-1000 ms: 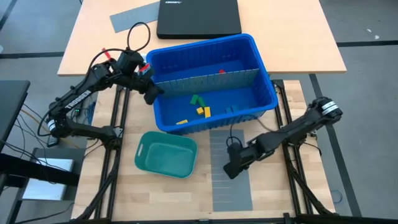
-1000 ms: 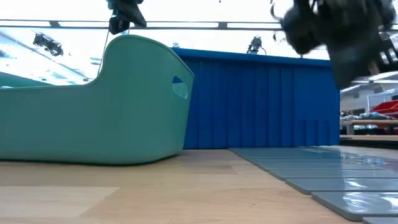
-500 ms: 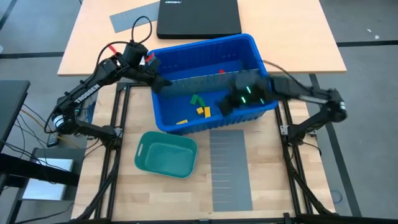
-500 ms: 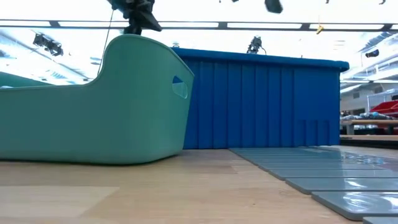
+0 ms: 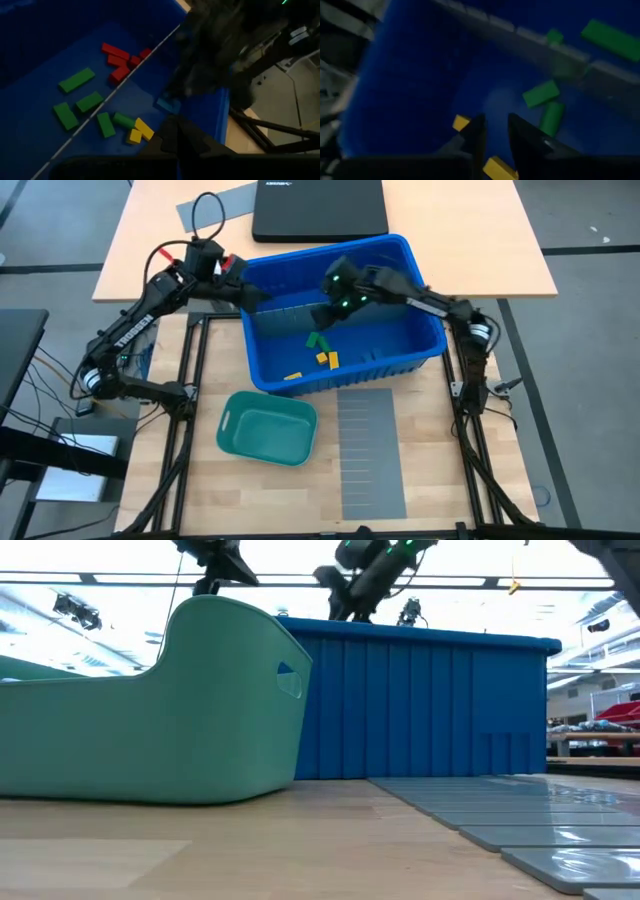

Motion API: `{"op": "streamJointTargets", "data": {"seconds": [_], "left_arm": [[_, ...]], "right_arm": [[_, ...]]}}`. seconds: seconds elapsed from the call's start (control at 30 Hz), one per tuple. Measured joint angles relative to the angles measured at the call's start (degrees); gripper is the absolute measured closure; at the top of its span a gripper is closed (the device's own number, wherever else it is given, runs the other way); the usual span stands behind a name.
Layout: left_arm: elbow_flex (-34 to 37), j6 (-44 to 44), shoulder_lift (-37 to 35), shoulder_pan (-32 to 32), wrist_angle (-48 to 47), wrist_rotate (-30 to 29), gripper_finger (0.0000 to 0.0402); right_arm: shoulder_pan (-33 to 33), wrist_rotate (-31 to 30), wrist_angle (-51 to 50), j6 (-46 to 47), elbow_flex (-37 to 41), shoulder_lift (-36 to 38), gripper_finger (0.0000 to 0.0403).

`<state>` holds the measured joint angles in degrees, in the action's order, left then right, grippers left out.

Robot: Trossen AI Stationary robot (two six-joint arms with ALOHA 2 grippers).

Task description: Sort Items/Unsort Items

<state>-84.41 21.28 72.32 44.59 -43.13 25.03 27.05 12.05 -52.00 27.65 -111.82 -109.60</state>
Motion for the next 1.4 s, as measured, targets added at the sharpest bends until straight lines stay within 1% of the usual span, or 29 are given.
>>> {"op": "streamJointTargets", "data": {"seconds": [0.13, 0.3, 0.43, 0.6, 0.73, 0.83, 1.07, 1.13, 1.2, 1.3, 1.4], "left_arm": [[-0.19, 0.02, -0.12, 1.14, -0.03, -0.09, 0.0401], [-0.17, -0.01, -0.08, 2.26, -0.04, -0.10, 0.0401], [-0.17, -0.06, -0.08, 2.90, -0.07, -0.02, 0.0401], [-0.17, -0.38, -0.08, 3.65, -0.09, 0.03, 0.0401], [-0.17, -1.29, -0.08, 3.83, -0.42, 0.07, 0.0401], [-0.17, -1.43, -0.08, 3.83, -0.62, 0.11, 0.0401], [-0.17, -1.90, -0.08, 3.81, -1.75, 0.12, 0.0401], [-0.17, -2.58, -0.08, 3.81, -2.41, 0.11, 0.0401], [-0.18, -2.84, -0.08, 3.80, -2.79, 0.13, 0.0401], [-0.19, -2.85, -0.08, 3.81, -3.06, 0.09, 0.0401], [-0.19, -2.84, -0.08, 3.81, -3.04, 0.14, 0.0401]], "right_arm": [[-1.46, -0.57, -2.32, 0.07, -0.38, -4.57, 0.0264], [-2.30, -5.74, -3.80, 1.73, -0.39, -9.10, 0.0213], [-2.32, -7.38, -4.74, 5.99, -0.39, -12.58, 0.0187], [-2.32, -7.75, -4.75, 7.68, -0.39, -16.76, 0.0165], [-2.58, -12.74, -4.78, 8.79, -0.39, -18.91, 0.0153], [-2.62, -15.76, -3.53, 8.75, -0.30, -19.43, 0.0149], [-2.54, -15.63, -2.52, 8.82, 1.00, -20.75, 0.0158], [-2.69, -15.42, -0.46, 9.06, 1.56, -21.26, 0.0162], [-2.69, -15.22, -1.73, 9.41, 1.65, -21.71, 0.0166], [-2.95, -14.93, -0.88, 9.65, 1.66, -22.51, 0.0181], [-3.06, -14.95, -0.34, 9.40, 1.67, -22.52, 0.0221]]}}
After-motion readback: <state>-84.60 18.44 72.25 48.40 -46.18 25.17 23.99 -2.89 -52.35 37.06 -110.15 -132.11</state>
